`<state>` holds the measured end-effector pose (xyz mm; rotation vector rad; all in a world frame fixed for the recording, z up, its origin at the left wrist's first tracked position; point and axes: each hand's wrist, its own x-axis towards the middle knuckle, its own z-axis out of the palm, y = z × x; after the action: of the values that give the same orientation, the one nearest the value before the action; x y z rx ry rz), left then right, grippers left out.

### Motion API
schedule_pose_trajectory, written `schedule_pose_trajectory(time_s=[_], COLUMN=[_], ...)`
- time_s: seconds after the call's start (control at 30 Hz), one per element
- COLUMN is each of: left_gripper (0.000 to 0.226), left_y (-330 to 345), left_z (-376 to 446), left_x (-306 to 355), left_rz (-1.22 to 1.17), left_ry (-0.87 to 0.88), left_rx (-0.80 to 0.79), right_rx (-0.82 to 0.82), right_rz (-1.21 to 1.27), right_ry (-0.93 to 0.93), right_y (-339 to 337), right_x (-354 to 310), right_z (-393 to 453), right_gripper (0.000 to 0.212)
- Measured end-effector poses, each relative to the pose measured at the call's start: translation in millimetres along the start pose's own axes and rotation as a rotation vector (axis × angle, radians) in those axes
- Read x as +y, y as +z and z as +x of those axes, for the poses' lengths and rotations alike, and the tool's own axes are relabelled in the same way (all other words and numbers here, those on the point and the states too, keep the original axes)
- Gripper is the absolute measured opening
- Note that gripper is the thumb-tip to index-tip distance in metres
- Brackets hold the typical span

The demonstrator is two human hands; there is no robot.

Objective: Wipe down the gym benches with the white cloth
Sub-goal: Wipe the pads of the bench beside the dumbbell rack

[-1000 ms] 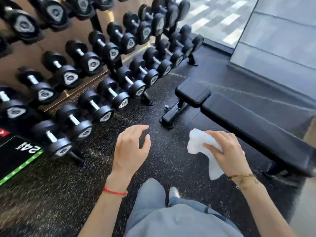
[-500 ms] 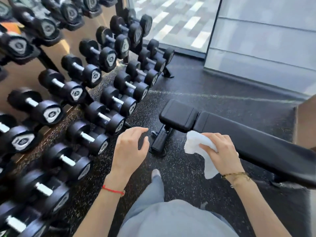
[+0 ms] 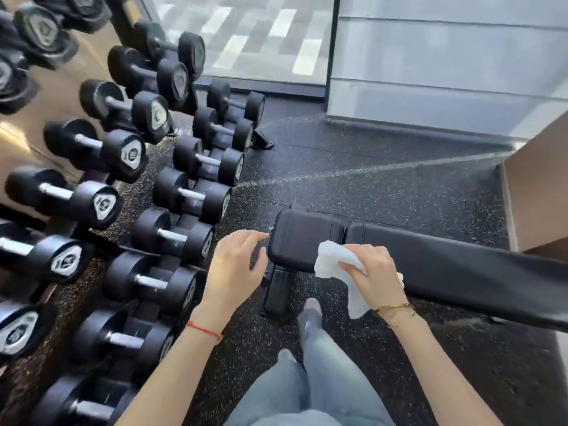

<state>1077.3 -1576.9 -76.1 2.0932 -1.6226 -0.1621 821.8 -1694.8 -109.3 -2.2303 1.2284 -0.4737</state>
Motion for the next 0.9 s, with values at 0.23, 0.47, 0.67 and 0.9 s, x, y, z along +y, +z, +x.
schedule_pose_trajectory(time_s=[0.23,0.47,0.67,0.9], left_gripper=[0.03,0.031,0.037,0.044], left_y=[99,237,369,468], left_z=[79,116,114,88], left_x=[-65,-152,-223,-272], left_rz=[-0.019,0.003,0.029,0.042], left_ry=[0.012,0.023,0.064,0.121], left_rx=[-0.054,-0.144,-0.134,-0.028], right_rx=[-0.054,-0.044,-0.092,-0.101], right_rz=[-0.052,-0.166,-0.185,-0.234], right_ry=[0.008,-0.04,-0.149,-0.279], right_y=[68,185,317,396], right_x=[68,158,235,277], right_z=[106,186,188,137], right_gripper=[0.055,0.051,0.047,0.07])
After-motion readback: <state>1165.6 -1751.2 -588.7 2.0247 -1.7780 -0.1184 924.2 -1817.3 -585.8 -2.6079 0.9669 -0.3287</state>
